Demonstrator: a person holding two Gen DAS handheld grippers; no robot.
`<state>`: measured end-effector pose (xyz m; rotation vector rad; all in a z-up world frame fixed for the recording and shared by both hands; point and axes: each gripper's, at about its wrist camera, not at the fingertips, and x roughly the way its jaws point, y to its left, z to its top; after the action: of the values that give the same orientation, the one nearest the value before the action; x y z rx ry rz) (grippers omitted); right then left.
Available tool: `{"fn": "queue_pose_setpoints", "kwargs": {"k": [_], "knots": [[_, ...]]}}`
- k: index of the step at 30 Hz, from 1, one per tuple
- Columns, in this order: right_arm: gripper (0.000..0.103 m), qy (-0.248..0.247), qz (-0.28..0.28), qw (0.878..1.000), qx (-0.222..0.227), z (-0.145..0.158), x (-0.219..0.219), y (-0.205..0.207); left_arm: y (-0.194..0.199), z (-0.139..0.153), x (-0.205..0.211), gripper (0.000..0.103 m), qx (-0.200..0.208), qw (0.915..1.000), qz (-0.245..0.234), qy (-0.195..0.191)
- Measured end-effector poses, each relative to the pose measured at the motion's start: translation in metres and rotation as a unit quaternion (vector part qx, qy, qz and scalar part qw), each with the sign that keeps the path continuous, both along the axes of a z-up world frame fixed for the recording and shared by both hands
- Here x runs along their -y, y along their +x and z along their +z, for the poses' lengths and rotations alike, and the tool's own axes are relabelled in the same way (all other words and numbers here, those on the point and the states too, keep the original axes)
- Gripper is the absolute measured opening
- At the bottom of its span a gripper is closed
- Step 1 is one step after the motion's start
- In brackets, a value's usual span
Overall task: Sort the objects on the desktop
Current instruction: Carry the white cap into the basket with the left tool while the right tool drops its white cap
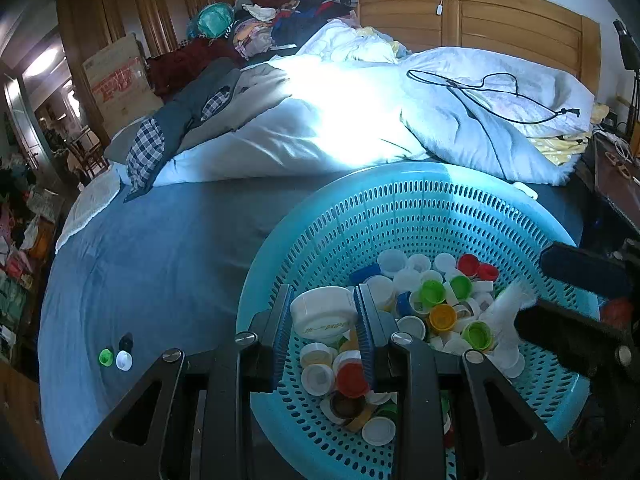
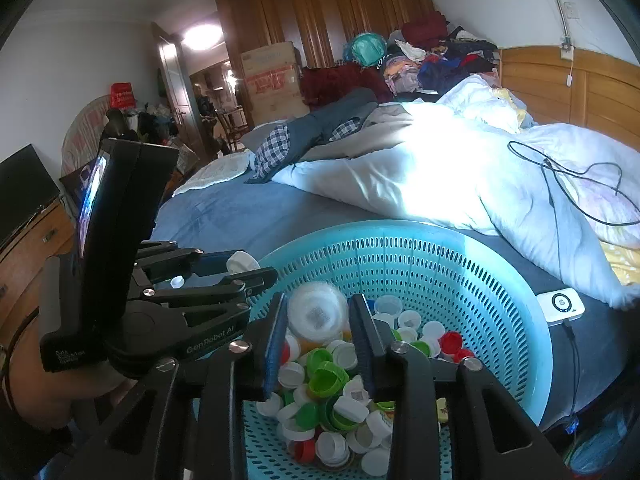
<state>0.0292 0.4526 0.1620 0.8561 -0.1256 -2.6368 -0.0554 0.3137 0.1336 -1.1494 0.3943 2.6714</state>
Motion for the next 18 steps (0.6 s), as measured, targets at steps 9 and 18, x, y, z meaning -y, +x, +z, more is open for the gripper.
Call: {"fn": "queue_pose_setpoints", "kwargs": {"k": [9,18], "knots": [[0.076,0.0,-0.005,1.0,-0.004,-0.001,-0.001,-0.001,-0.002,-0.001,0.004,0.048,-0.004,0.9999,0.009,-0.006],[0.088,0.004,0.001,1.0,-0.004,-0.002,0.005,-0.002,-0.001,-0.001,0.021,0.065,-0.017,0.9991,0.038,-0.014]]}}
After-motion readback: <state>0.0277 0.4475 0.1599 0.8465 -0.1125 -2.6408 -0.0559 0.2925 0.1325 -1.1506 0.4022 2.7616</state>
